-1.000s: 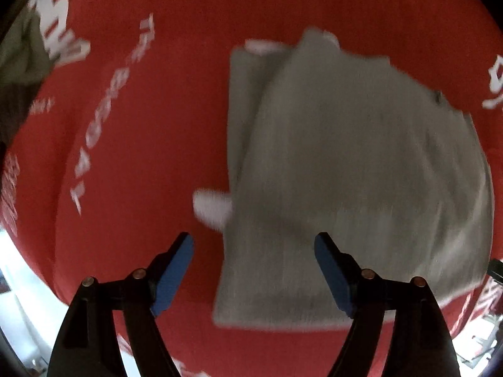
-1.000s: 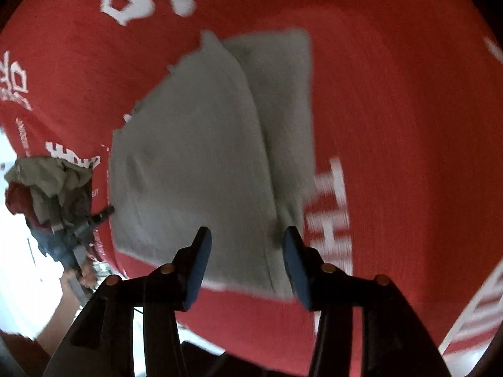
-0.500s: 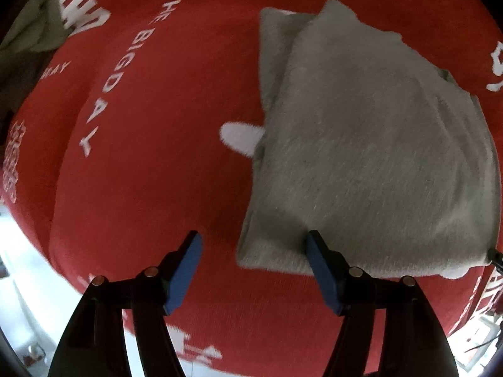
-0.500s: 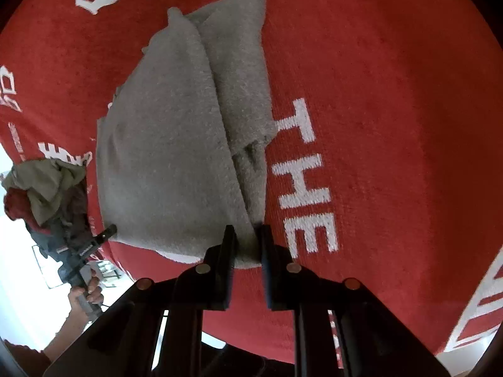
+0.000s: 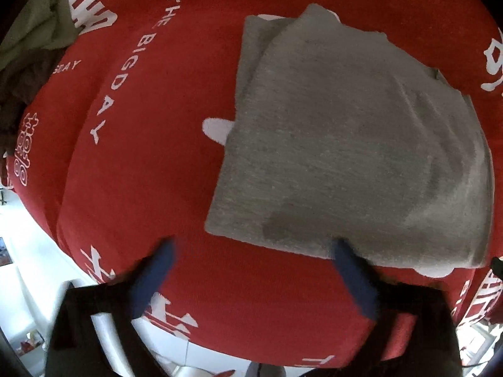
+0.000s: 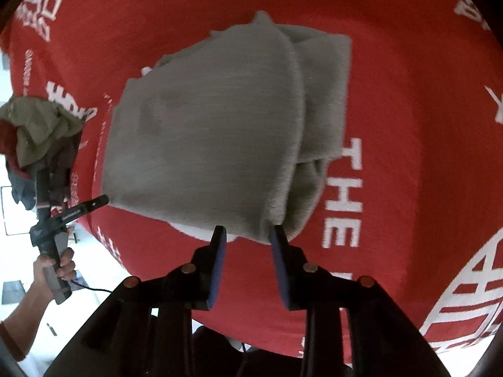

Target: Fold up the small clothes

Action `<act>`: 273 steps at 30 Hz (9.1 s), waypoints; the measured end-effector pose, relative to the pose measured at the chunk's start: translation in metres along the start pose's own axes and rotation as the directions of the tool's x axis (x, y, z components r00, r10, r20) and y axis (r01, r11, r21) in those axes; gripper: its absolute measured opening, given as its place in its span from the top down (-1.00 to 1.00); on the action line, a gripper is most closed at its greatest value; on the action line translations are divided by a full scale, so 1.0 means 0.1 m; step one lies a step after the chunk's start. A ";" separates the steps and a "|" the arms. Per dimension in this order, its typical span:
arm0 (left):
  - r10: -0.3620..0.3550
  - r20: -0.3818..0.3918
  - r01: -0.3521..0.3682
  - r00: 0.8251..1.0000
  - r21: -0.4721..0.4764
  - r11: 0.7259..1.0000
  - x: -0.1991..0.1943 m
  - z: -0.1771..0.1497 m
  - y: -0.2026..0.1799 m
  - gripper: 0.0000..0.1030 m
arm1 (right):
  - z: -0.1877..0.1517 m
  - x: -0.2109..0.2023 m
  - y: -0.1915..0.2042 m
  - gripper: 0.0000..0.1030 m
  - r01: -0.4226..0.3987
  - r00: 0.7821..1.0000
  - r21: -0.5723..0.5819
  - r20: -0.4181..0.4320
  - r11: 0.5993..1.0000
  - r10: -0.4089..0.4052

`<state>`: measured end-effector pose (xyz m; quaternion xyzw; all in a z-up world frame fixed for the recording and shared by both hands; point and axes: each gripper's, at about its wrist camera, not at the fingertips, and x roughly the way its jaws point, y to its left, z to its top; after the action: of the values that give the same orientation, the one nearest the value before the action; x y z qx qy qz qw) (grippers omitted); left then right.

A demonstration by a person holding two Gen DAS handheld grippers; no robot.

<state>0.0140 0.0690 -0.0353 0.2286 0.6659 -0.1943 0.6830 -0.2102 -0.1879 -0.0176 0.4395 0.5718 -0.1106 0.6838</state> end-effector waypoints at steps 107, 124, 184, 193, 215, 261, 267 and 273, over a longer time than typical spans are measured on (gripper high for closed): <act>-0.549 -0.014 0.543 0.836 -0.119 0.831 0.42 -0.24 1.02 -1.00 | -0.21 1.69 1.09 0.00 -0.507 0.857 0.487 0.191 0.712 0.479; -0.665 0.180 0.688 0.725 -0.236 0.687 0.52 0.44 0.49 -1.00 | 0.08 1.31 1.21 0.81 -0.570 0.821 0.351 0.203 0.743 0.534; -0.321 0.559 -0.080 0.764 0.576 0.813 -1.24 -0.11 -1.62 0.66 | 1.93 0.11 1.80 0.73 -0.241 0.970 -0.362 -0.053 0.901 0.238; -0.408 0.474 -0.092 0.780 0.732 0.675 -1.04 -0.53 -2.73 0.66 | 1.60 -0.52 0.33 0.73 -0.253 0.955 -0.221 0.099 0.942 0.279; -0.430 0.333 -0.028 0.839 0.815 0.578 -0.81 -0.86 -2.74 -0.51 | 1.12 -0.16 -1.01 0.06 -0.093 0.988 0.080 0.129 0.992 0.082; -0.238 0.091 0.174 0.967 0.447 0.877 -0.45 0.11 -1.21 -1.00 | -0.03 -0.17 -1.25 0.42 -0.131 0.957 0.488 0.291 0.863 -0.019; -0.230 0.098 0.159 0.968 0.471 0.868 -0.61 0.04 -1.17 -1.00 | -0.24 -0.32 -1.04 0.23 -0.030 0.964 0.473 0.245 0.880 -0.099; -0.249 0.148 0.148 0.957 0.488 0.860 -0.83 -0.05 -1.13 -1.00 | -0.51 -0.55 -0.62 -0.03 0.057 0.958 0.379 0.240 0.924 -0.158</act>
<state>-0.0578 -0.0243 0.0419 0.2964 0.5444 -0.4427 0.6479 -0.3035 -0.2062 0.0030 0.5088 0.4675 -0.3114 0.6524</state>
